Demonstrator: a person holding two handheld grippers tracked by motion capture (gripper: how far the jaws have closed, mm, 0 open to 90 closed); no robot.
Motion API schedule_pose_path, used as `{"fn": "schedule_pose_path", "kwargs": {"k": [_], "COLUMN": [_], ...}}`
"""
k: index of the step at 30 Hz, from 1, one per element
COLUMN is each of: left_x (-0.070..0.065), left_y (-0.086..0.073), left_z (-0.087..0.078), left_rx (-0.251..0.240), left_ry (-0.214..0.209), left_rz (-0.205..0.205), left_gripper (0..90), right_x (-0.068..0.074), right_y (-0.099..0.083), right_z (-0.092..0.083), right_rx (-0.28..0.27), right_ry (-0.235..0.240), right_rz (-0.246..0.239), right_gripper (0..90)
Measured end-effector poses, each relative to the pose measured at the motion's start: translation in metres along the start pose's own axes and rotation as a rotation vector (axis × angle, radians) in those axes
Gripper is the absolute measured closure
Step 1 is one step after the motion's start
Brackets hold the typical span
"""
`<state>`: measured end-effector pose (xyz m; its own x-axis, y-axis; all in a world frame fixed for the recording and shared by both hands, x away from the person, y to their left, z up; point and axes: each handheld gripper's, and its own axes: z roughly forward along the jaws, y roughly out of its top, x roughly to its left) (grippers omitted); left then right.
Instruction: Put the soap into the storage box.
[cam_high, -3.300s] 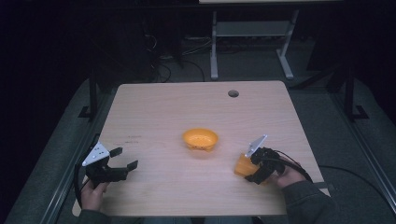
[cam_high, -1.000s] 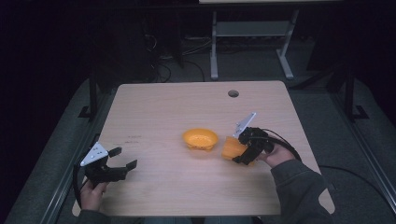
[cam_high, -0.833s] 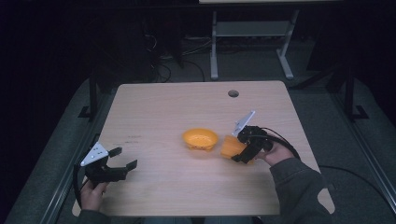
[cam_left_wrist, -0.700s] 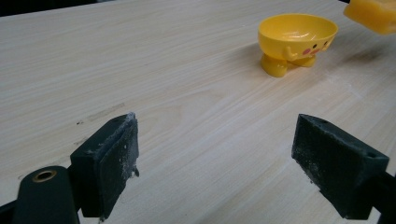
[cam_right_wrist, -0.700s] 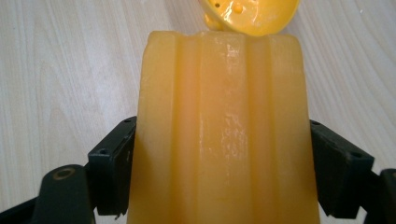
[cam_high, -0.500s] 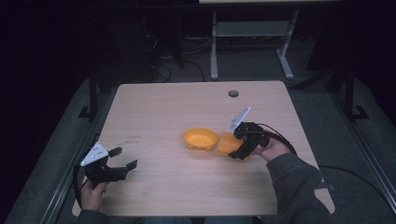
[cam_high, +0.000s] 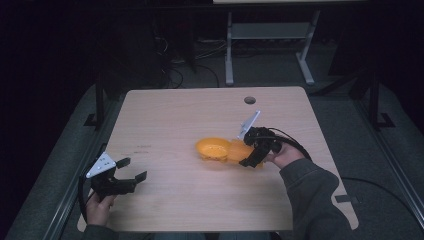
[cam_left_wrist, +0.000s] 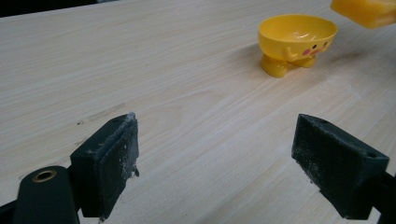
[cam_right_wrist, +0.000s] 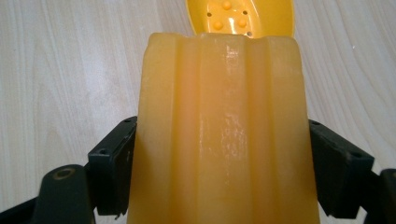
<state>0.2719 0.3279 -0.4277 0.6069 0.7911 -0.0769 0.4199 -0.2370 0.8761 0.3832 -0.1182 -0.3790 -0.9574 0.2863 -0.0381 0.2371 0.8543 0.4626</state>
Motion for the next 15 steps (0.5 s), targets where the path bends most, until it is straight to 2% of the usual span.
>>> {"fn": "schedule_pose_path", "kwargs": {"k": [7,15], "left_x": [0.0,0.001], "left_y": [0.0,0.0], "left_z": [0.0,-0.001], "left_rx": [0.0,0.001], "left_ry": [-0.002,0.0], "left_rz": [0.001,0.002], "left_gripper": [14.1,14.1], "right_x": [-0.005,-0.008], "right_y": [0.006,0.018], "right_z": [-0.002,-0.002], "right_rx": [-0.02,-0.017], "right_ry": [0.001,0.006], "right_rz": [-0.003,-0.018], "right_gripper": [20.5,20.5]}}
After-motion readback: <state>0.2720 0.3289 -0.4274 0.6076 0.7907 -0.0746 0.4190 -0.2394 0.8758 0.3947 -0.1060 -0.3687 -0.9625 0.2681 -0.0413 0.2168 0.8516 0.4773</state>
